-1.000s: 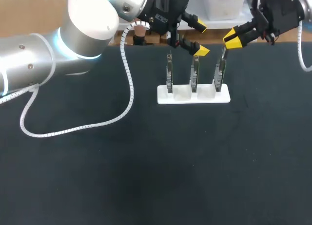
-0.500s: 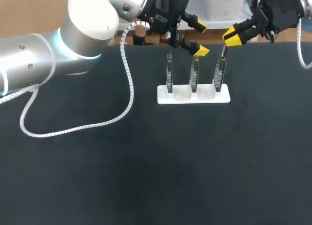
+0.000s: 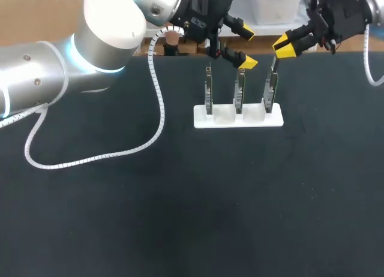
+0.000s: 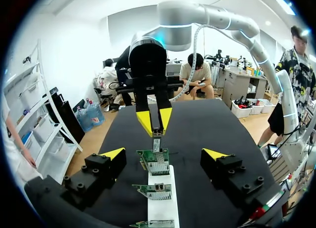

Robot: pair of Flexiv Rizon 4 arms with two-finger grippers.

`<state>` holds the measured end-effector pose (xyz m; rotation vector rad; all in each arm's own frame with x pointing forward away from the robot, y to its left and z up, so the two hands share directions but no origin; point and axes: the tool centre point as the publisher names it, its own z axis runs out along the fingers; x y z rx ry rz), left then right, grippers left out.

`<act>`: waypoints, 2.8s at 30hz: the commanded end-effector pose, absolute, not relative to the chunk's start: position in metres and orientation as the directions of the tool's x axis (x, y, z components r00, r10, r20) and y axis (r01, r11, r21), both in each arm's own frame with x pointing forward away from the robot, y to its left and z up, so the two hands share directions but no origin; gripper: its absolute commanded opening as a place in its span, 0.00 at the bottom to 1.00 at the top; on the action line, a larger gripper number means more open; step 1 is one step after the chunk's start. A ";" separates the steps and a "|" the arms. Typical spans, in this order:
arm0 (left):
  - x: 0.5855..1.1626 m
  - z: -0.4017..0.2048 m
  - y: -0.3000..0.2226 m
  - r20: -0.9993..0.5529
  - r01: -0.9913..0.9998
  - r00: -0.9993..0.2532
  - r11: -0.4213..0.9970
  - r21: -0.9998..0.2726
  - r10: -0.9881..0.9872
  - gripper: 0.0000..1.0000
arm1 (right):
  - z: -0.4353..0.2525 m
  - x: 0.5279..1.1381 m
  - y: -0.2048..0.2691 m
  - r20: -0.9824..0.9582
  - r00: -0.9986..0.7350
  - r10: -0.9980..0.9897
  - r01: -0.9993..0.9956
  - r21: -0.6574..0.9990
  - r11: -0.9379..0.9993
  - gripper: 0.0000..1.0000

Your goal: Pick up the optical module with the left hand, and insert it into the network port with the right hand.

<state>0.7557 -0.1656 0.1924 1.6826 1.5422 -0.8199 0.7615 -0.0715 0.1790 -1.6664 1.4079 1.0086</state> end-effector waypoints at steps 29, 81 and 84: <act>0.758 0.193 -0.167 -0.825 0.996 0.088 -0.048 0.074 0.558 1.00 | 0.176 0.754 -0.072 -0.896 0.102 -0.431 -0.989 -0.046 -0.139 0.00; 0.758 0.193 -0.167 -0.825 0.996 0.088 -0.048 0.074 0.558 1.00 | 0.159 0.749 -0.074 -0.913 0.047 -0.405 -0.992 0.004 -0.124 0.00; 0.758 0.193 -0.167 -0.825 0.996 0.088 -0.048 0.074 0.558 1.00 | 0.158 0.750 -0.074 -0.916 0.046 -0.398 -0.993 0.002 -0.119 0.00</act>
